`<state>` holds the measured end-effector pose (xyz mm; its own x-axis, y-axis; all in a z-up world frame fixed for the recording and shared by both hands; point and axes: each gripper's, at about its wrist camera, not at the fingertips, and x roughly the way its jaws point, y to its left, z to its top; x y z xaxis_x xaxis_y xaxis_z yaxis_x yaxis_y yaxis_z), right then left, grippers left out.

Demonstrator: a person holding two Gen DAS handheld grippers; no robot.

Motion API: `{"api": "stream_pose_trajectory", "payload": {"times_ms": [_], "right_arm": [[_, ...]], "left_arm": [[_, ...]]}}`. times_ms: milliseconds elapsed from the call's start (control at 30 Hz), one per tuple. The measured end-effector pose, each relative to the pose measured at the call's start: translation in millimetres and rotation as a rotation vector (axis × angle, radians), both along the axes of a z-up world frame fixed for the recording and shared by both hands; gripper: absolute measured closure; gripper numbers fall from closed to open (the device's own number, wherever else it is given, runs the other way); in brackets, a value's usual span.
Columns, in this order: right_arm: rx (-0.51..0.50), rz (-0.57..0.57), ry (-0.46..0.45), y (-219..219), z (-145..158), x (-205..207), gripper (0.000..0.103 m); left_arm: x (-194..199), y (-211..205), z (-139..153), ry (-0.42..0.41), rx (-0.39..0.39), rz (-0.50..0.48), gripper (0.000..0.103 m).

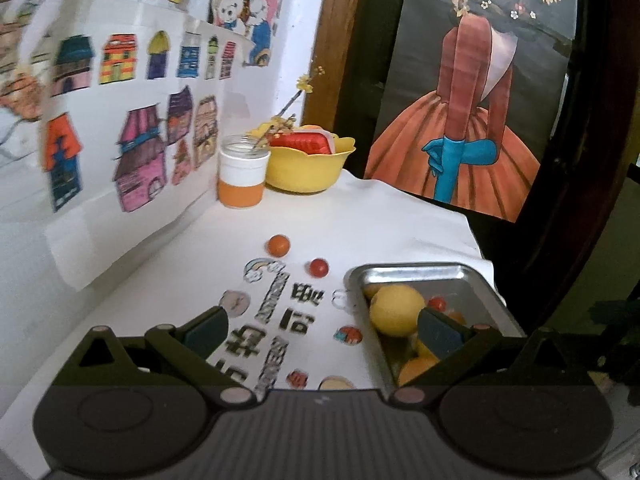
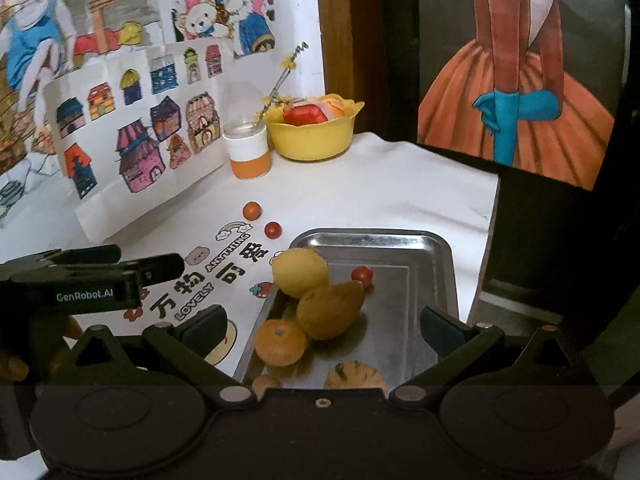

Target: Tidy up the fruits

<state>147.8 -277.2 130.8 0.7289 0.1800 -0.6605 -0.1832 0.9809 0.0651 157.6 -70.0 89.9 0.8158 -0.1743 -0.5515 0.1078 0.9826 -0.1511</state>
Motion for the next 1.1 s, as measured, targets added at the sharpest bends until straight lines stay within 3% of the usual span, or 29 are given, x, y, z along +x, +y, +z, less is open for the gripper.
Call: {"api": "stream_pose_trajectory", "payload": {"times_ms": [233, 467, 800, 1100], "right_arm": [[-0.069, -0.028, -0.055, 22, 1, -48, 0.001], [-0.119, -0.062, -0.039, 39, -9, -72, 0.001], [-0.125, -0.061, 0.052, 49, -24, -76, 0.001], [-0.251, 0.017, 0.073, 51, -25, -63, 0.001]], "left_arm": [[-39, 16, -4, 0.005, 0.017, 0.007, 0.000], [-60, 34, -8, 0.021, 0.043, 0.016, 0.000], [-59, 56, -24, 0.095, 0.065, 0.037, 0.000], [-45, 72, -27, 0.140, 0.137, 0.069, 0.000]]}}
